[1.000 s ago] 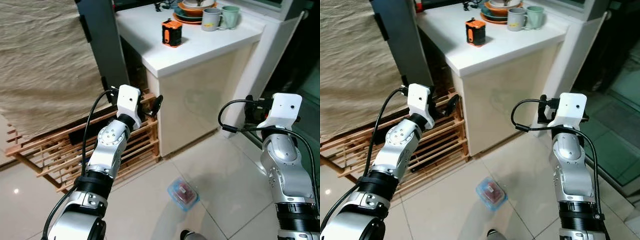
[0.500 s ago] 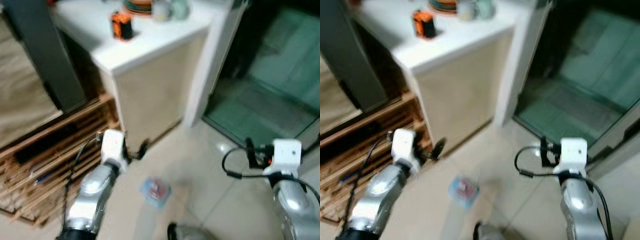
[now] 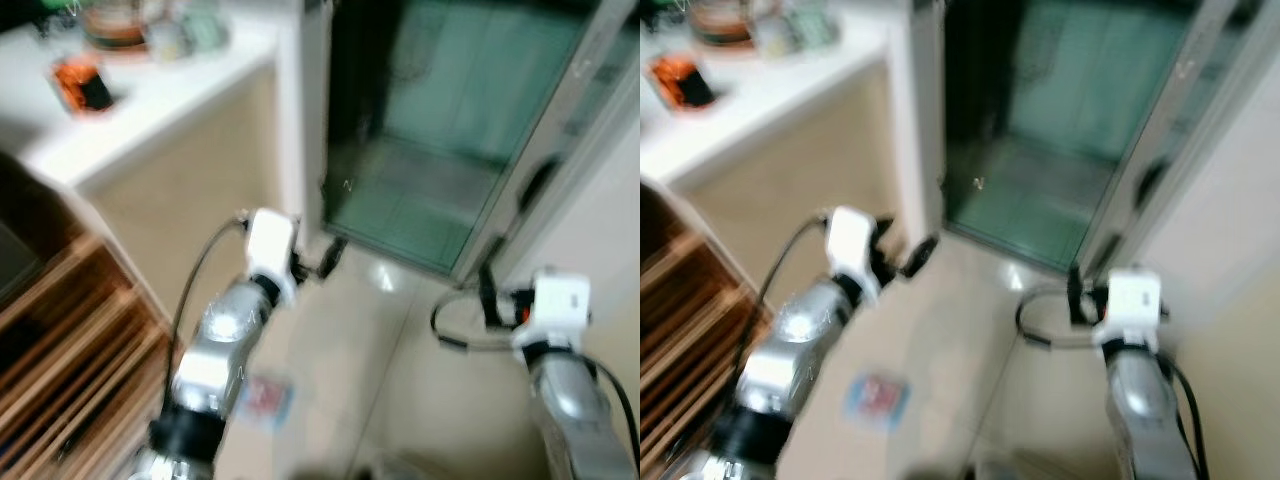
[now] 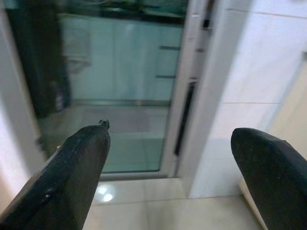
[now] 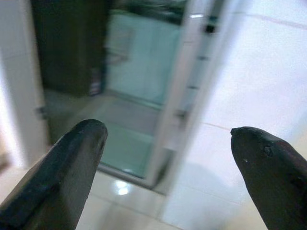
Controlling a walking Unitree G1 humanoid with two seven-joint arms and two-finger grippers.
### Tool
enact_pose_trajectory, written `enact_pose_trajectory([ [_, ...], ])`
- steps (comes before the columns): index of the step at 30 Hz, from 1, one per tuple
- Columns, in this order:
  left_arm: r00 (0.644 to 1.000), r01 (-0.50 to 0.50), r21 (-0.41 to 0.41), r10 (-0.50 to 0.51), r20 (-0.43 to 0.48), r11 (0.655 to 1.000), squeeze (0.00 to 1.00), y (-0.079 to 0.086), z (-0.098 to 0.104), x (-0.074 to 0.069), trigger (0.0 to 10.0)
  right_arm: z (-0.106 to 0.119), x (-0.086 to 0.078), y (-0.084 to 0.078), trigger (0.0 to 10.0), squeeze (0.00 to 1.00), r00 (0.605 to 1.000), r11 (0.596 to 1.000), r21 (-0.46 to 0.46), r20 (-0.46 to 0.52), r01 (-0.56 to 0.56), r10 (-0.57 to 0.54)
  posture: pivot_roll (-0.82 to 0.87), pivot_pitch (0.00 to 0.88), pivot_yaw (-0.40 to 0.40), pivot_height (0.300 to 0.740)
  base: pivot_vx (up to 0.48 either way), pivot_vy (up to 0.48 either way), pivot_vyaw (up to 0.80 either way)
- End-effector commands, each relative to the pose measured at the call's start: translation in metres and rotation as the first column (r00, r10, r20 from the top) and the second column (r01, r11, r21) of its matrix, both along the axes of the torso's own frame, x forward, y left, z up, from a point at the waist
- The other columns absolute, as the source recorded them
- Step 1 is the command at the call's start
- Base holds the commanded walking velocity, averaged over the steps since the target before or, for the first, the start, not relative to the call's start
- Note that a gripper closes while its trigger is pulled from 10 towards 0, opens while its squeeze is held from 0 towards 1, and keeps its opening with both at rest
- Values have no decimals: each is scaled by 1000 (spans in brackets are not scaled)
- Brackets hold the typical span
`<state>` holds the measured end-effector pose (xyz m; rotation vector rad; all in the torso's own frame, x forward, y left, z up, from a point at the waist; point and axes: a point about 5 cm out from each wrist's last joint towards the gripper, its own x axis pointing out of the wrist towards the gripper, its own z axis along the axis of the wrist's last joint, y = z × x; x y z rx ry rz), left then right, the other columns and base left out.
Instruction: Restocking fridge
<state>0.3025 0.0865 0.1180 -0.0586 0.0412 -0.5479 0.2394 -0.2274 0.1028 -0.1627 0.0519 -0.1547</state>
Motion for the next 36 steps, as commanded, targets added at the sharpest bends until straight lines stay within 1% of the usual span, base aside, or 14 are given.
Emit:
enact_pose_trajectory([
  [1, 995, -89, 13, 90, -52, 996, 0, 18, -9, 3, 10000, 3, 1, 2, 10000, 125, 1000, 1000, 4, 14, 2, -2, -257, 22, 58, 740, 0, 0, -800],
  [6, 980, -166, 0, 165, -115, 986, 0, 29, -18, 2, 10000, 2, 3, 3, 10000, 129, 1000, 1000, -8, 8, 4, -4, -252, 19, 58, 740, 0, 0, -800],
  [8, 959, -215, 95, 228, -166, 972, 0, 42, -32, -5, 10000, 0, 2, 3, 10000, 118, 1000, 1000, -1, 3, 9, -9, -251, 23, 59, 740, 0, 0, -800],
  [9, 959, -215, 95, 228, -166, 972, 0, 42, -32, -5, 10000, 0, 2, 3, 10000, 118, 1000, 1000, -1, 3, 9, -9, -251, 23, 59, 740, 0, 0, -800],
  [11, 955, -191, 220, 233, -184, 957, 0, 50, -41, -12, 10000, -4, 1, 2, 10000, 98, 1000, 1000, 18, -24, 11, -11, -247, 26, 61, 740, 0, 0, -228],
  [12, 952, -175, 272, 233, -197, 946, 0, 59, -43, -21, 10000, -5, -1, 4, 10000, 94, 1000, 995, 103, -16, -6, 8, -237, 31, 65, 740, 0, 0, 0],
  [13, 952, -172, 279, 232, -199, 945, 0, 62, -43, -24, 10000, -4, -2, 5, 10000, 94, 1000, 991, 129, -9, -14, 15, -237, 31, 65, 740, 0, 0, 0],
  [14, 950, -178, 282, 239, -198, 943, 0, 65, -41, -27, 10000, -3, -2, 7, 10000, 94, 1000, 981, 191, 4, -19, 19, -232, 32, 65, 740, 0, 0, 0],
  [17, 946, -191, 281, 252, -202, 940, 0, 67, -41, -29, 10000, -3, -2, 9, 10000, 94, 1000, 969, 246, 8, -20, 18, -229, 33, 65, 740, 0, 0, 0],
  [18, 949, -160, 274, 224, -222, 948, 0, 65, -41, -46, 10000, -3, 1, 12, 10000, 94, 999, 950, 308, -5, -48, 52, -224, 40, 68, 740, 0, 0, 0],
  [23, 949, -150, 223, 203, -240, 963, 0, 65, -39, -56, 10000, -1, 6, 16, 10000, 94, 996, 966, 245, -17, -80, 87, -210, 44, 54, 740, 0, 0, 0],
  [25, 911, -226, 150, 264, -317, 962, 0, 71, -43, -53, 10000, -5, 10, 16, 10000, 82, 995, 975, 211, -51, -75, 88, -196, 44, 36, 740, 0, 0, 0],
  [30, 900, -206, 211, 270, -343, 956, 0, 68, -50, -49, 10000, -8, 11, 14, 10000, 86, 991, 977, 194, -81, -85, 102, -187, 43, 23, 740, 0, 0, 0],
  [36, 915, -160, 190, 218, -339, 969, 0, 65, -59, -48, 10000, -5, 10, 18, 10000, 90, 985, 977, 174, -93, -126, 143, -192, 55, 19, 740, 0, 0, 0],
])
